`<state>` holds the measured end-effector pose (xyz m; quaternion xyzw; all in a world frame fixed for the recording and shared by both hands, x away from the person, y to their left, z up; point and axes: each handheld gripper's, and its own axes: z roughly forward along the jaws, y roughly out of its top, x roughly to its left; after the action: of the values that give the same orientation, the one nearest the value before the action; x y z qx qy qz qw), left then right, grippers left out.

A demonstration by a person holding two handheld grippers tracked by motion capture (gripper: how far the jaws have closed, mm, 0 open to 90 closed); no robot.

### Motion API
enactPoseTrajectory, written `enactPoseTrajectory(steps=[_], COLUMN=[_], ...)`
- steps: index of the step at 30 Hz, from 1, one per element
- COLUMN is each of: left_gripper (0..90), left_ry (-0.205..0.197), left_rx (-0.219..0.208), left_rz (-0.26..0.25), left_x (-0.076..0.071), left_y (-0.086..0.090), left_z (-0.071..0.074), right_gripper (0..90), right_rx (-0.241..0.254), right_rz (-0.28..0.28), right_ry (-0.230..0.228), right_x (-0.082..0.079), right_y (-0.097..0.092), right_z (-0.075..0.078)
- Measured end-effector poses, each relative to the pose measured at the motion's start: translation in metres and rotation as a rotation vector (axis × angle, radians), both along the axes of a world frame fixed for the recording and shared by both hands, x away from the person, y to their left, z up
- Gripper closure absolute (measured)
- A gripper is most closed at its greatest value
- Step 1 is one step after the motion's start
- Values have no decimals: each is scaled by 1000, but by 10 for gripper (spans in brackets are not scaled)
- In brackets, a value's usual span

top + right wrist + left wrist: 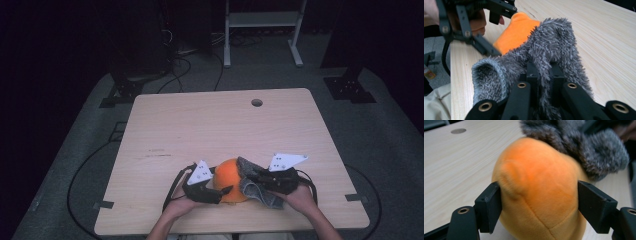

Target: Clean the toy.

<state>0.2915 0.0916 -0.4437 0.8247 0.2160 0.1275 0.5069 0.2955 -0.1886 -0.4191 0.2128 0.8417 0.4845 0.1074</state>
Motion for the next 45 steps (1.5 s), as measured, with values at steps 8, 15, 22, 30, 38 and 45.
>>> enactPoseTrajectory(steps=[8,15,22,30,38,45], left_gripper=[321,345,342,341,341,341], left_ry=[-83,-95,-102,-106,-114,-97], left_rx=[73,86,94,111,114,121], left_rz=[20,15,8,13,-3,-10], left_x=[-7,-8,-8,-8,-8,-6], left_y=[-10,-9,-9,-9,-10,-6], left_z=[-2,-3,-3,-4,-3,-3], right_gripper=[816,818,818,818,819,818], right_rx=[5,-8,6,-34,5,-21], right_rz=[-16,-74,-107,-8,-74,-111], right_ry=[15,38,84,8,76,112], right_x=[2,8,15,7,19,16], right_y=[-7,-14,-24,13,-8,-24], right_z=[-3,-4,-3,16,4,-6])
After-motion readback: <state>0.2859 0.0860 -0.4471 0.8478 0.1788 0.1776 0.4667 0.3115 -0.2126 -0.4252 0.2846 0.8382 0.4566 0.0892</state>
